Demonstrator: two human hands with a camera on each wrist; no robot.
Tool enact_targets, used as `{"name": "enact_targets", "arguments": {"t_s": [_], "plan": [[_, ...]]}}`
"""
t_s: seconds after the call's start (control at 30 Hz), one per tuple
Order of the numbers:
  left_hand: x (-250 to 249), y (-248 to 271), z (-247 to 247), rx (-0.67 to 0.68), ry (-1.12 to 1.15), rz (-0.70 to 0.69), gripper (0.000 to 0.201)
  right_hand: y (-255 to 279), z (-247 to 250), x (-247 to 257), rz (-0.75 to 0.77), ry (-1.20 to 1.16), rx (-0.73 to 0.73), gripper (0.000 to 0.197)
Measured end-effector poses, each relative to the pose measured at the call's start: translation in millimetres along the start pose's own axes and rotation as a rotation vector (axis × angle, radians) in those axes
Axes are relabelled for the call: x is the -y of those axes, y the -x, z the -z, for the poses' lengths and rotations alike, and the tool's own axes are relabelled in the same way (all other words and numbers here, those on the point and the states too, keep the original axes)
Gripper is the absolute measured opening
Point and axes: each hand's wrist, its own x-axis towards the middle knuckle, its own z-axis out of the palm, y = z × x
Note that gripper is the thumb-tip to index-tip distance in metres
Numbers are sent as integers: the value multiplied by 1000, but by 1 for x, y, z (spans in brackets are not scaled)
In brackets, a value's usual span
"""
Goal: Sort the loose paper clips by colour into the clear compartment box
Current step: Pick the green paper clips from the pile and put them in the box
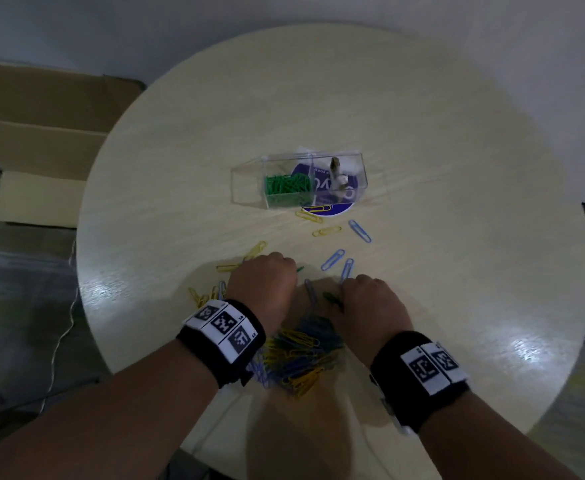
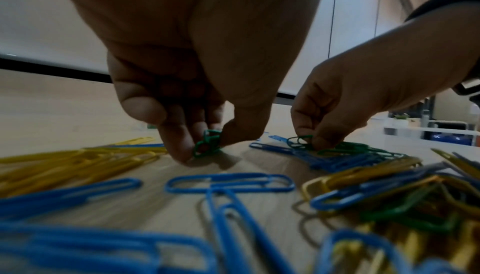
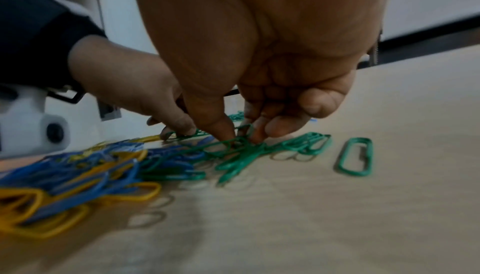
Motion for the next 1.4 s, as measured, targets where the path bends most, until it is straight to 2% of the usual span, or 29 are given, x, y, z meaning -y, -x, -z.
{"name": "enact_targets", "arguments": {"t_s": [0.1, 0.2, 0.3, 0.4, 0.53, 0.7, 0.77, 0.87, 0.93, 0.97, 1.03, 1.07, 1.1, 1.17, 1.23, 1.3, 1.4], "plan": [[6, -1, 3, 3, 21, -16, 11, 0, 6, -3, 48, 39, 2, 27], [14, 2, 8, -32, 214, 26, 17, 3, 14, -6, 46, -4, -11, 18], [24, 1, 24, -157, 451, 142, 18, 3, 30, -13, -16, -181, -90, 11], [37, -12, 47, -342, 684, 261, 14, -14, 55, -13, -80, -368, -190, 13], [52, -49, 74, -441, 737, 292, 14, -62, 96, 11, -64, -471, -339, 16], [61, -80, 73, -359, 753, 309, 21, -116, 109, 39, -75, -522, -266, 23], [61, -78, 70, -371, 750, 303, 24, -116, 107, 42, -58, -506, -254, 27], [58, -53, 67, -437, 650, 261, 25, -88, 101, 31, -46, -511, -334, 17], [48, -20, 54, -393, 590, 135, 22, -54, 85, 16, -25, -542, -329, 18], [41, -2, 44, -357, 564, 16, 20, -34, 73, 9, 12, -526, -352, 16], [25, 37, 14, -227, 445, -247, 18, 7, 41, -5, 95, -461, -392, 15], [18, 57, -4, -153, 373, -329, 21, 27, 24, -11, 134, -419, -370, 16], [12, 75, -21, -92, 316, -355, 29, 47, 6, -15, 179, -364, -316, 19], [5, 101, -48, -19, 226, -329, 50, 77, -25, -21, 271, -228, -173, 30], [4, 113, -58, -12, 135, -301, 63, 94, -43, -22, 297, -139, -60, 48], [10, 113, -59, -22, 127, -284, 62, 94, -47, -19, 281, -106, -13, 59], [16, 109, -48, -16, 186, -220, 53, 82, -46, -12, 296, -137, -17, 64]]}}
